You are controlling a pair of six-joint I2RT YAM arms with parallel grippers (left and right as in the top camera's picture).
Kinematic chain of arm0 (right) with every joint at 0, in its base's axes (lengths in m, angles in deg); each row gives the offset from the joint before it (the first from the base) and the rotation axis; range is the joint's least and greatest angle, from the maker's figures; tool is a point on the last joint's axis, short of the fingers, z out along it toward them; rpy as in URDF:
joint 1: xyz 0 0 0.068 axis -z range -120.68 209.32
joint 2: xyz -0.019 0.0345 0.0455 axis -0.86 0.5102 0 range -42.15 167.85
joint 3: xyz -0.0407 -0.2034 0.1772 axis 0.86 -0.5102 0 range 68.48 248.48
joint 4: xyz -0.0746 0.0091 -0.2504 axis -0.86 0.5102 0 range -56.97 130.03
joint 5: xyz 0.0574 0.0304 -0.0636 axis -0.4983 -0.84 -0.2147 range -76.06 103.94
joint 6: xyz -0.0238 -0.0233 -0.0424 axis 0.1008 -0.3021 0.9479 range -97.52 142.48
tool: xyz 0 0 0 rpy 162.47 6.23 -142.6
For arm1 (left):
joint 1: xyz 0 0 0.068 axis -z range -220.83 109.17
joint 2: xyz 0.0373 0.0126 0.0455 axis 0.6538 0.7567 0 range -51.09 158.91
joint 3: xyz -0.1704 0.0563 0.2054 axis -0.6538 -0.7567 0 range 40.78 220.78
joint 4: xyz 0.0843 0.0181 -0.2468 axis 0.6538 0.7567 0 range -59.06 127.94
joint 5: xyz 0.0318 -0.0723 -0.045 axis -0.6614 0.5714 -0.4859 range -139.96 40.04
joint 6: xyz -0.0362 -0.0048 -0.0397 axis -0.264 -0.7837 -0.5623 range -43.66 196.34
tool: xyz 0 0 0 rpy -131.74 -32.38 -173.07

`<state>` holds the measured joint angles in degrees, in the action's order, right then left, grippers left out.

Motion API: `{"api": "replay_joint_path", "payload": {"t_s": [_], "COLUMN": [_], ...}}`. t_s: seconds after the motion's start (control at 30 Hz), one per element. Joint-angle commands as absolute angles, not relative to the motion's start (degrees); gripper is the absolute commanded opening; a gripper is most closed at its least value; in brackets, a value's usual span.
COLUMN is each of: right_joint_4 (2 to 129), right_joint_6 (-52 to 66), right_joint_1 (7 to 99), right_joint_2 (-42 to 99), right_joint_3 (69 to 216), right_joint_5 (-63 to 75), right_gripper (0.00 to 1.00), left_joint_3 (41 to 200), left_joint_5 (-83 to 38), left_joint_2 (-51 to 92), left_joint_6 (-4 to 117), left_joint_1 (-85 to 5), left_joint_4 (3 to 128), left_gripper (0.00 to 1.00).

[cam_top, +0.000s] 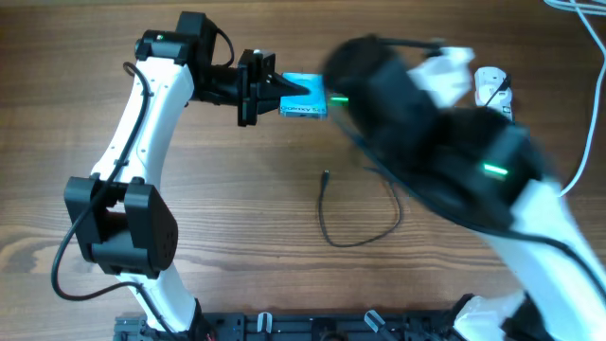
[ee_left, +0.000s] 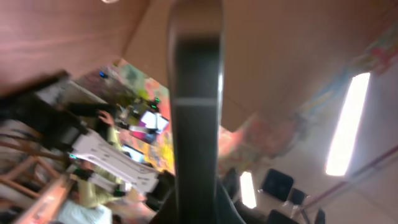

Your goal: Plug charger to phone and switch on socket

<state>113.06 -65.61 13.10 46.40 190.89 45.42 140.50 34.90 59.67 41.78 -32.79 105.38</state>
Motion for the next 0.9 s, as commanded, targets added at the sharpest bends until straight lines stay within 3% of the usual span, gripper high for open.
{"api": "replay_joint_path", "payload": {"t_s": [0.0,0.13,0.27,0.4,0.87], "right_joint_4": [117.43,125.22,125.17,125.15,125.17], "right_joint_6": [-45.22,-35.95,-26.66,-26.18,-27.17], "right_joint_1": [15.99,17.37,17.63,17.63,17.63], "right_joint_2": [42.68,42.49,42.82,42.86,43.14], "right_joint_3": [191.81,191.79,190.08,187.64,182.24], "right_joint_5": [43.04,42.75,38.10,37.99,34.43], "right_gripper": [1.00,1.00,1.00,1.00,1.00], "left_joint_3": [140.65,140.65,140.65,140.65,140.65], "left_joint_5": [29.57,29.02,31.82,40.43,40.43], "left_joint_2": [58.09,58.07,58.07,58.07,58.07], "left_joint_6": [42.85,42.85,42.85,42.63,35.77], "left_joint_1": [-32.88,-32.86,-32.86,-32.86,-33.06], "left_joint_4": [101.77,98.58,98.65,98.71,110.12], "left_gripper": [0.04,0.04,0.04,0.04,0.04]}}
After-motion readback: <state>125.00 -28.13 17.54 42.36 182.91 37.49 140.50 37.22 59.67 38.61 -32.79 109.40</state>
